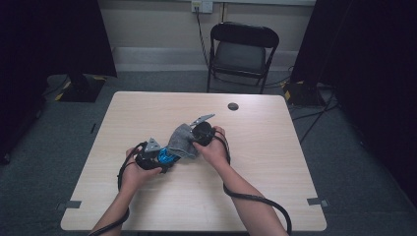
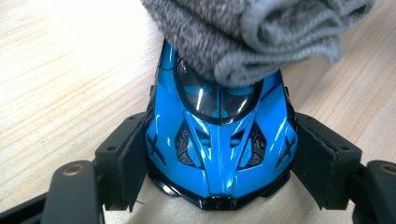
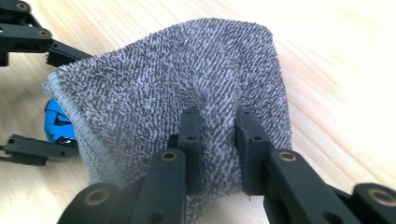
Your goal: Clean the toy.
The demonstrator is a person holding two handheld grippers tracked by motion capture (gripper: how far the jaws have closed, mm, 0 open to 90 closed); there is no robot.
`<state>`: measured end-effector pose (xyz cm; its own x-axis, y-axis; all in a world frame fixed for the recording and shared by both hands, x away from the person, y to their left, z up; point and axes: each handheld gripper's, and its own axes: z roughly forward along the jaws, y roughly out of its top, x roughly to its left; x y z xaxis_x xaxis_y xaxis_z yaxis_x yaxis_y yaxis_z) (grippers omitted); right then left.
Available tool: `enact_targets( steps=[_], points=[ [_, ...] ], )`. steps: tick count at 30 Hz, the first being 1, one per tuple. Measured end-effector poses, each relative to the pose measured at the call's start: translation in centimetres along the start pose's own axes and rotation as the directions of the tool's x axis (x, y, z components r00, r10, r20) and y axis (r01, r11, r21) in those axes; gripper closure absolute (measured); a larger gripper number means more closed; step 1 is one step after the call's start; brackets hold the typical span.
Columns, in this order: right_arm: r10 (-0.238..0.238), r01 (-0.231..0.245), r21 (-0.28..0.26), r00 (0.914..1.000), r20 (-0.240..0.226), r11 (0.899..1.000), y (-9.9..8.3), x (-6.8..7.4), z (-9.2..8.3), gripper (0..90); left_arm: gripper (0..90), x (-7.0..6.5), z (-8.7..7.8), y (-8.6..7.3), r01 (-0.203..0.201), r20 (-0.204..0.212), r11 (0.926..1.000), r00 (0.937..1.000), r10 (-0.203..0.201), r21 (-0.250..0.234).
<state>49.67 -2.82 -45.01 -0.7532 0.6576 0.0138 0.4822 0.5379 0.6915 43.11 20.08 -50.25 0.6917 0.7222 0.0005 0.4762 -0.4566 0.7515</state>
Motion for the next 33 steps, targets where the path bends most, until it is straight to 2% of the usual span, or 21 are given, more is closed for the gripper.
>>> enact_targets(
  steps=[6,12,21,33],
  points=[
    [0.003,-0.004,0.012,0.9999,0.015,1.0,-0.2,-0.7,-0.2,74.9,25.5,0.0,0.0,0.0,0.0,-0.001,1.0,1.0,0.0,0.0],
    [0.044,-0.044,0.005,0.999,0.012,0.999,-0.7,-1.5,-0.2,75.0,25.5,0.0,0.0,0.0,0.0,-0.001,1.0,1.0,0.0,0.0],
    [0.049,-0.049,0.005,0.9984,0.029,0.999,-0.8,-1.8,-0.3,75.3,25.5,0.0,0.0,0.0,0.0,-0.001,1.0,1.0,0.0,0.0],
    [0.074,-0.074,0.011,0.9957,0.056,0.997,-1.0,-3.1,-0.4,75.3,25.5,0.0,0.0,0.0,0.0,0.0,1.0,1.0,0.0,0.0]
  ],
)
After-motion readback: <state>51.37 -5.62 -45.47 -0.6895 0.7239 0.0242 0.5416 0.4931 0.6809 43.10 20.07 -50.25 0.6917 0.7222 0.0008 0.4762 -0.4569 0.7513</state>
